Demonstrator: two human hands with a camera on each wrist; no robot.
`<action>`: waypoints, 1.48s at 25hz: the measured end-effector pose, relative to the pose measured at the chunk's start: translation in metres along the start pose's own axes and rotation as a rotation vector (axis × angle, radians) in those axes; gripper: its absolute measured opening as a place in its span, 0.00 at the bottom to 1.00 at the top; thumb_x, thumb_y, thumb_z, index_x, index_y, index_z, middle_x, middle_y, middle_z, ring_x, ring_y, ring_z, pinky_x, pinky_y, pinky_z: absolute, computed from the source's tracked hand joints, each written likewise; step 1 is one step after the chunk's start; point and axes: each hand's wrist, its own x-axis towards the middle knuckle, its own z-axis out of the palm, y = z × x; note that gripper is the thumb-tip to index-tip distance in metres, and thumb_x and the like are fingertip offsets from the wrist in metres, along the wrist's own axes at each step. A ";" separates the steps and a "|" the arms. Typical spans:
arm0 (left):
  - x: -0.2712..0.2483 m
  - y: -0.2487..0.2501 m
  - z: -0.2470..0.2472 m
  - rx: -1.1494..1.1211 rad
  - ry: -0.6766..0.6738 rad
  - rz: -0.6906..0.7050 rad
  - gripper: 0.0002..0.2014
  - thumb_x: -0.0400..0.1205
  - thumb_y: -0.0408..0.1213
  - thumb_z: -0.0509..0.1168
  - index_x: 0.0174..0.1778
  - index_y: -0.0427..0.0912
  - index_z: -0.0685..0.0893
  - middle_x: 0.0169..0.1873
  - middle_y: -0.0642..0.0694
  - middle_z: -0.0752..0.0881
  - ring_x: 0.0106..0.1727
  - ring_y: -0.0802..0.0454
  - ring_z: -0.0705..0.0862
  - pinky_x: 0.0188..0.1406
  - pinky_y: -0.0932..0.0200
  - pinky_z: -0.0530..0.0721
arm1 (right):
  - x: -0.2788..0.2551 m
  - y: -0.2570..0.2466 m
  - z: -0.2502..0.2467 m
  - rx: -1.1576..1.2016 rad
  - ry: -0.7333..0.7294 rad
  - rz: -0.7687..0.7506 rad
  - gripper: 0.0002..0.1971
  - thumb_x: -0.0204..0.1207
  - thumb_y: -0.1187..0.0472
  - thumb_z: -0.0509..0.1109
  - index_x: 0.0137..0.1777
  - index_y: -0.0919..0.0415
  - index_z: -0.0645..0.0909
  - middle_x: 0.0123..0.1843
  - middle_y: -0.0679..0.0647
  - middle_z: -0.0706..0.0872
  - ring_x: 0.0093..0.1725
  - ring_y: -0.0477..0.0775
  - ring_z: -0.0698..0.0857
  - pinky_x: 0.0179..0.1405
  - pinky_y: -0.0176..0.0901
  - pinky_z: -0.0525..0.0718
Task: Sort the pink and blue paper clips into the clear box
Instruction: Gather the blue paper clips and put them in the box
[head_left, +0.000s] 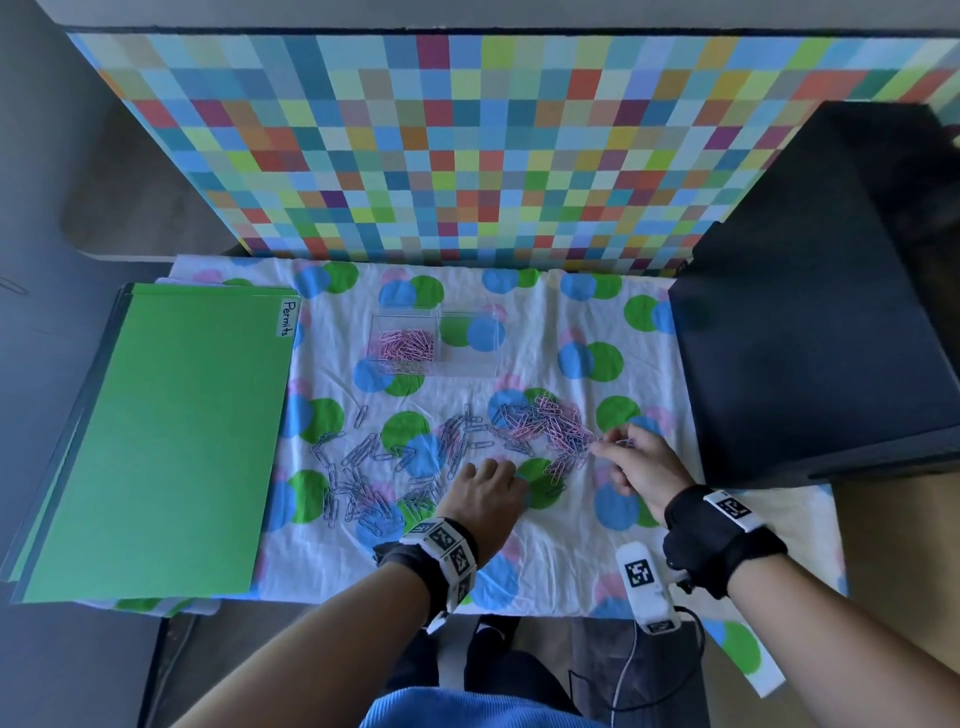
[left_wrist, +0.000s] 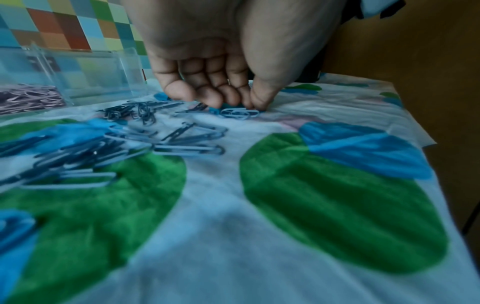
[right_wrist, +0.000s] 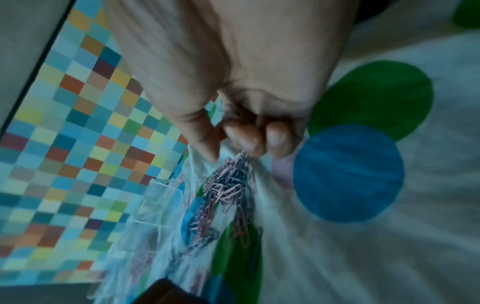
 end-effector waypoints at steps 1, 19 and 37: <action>0.000 0.001 -0.001 0.005 -0.011 -0.011 0.07 0.67 0.37 0.72 0.39 0.43 0.83 0.37 0.46 0.82 0.35 0.47 0.82 0.30 0.53 0.80 | 0.004 -0.001 -0.003 -0.166 0.072 -0.041 0.11 0.73 0.66 0.73 0.37 0.56 0.73 0.29 0.51 0.74 0.25 0.48 0.72 0.25 0.37 0.69; 0.050 0.000 -0.027 -1.472 0.015 -0.823 0.13 0.77 0.25 0.55 0.31 0.42 0.80 0.29 0.45 0.81 0.30 0.49 0.80 0.29 0.59 0.79 | 0.016 -0.020 0.005 -0.546 0.000 -0.219 0.06 0.75 0.59 0.72 0.37 0.58 0.82 0.30 0.45 0.80 0.31 0.44 0.77 0.32 0.35 0.73; 0.039 0.002 -0.018 -0.497 -0.156 -0.380 0.10 0.81 0.44 0.60 0.49 0.42 0.80 0.51 0.45 0.78 0.48 0.40 0.84 0.43 0.48 0.83 | -0.003 -0.037 -0.003 -0.119 0.103 -0.240 0.12 0.57 0.55 0.68 0.23 0.57 0.67 0.33 0.67 0.80 0.35 0.53 0.77 0.34 0.45 0.72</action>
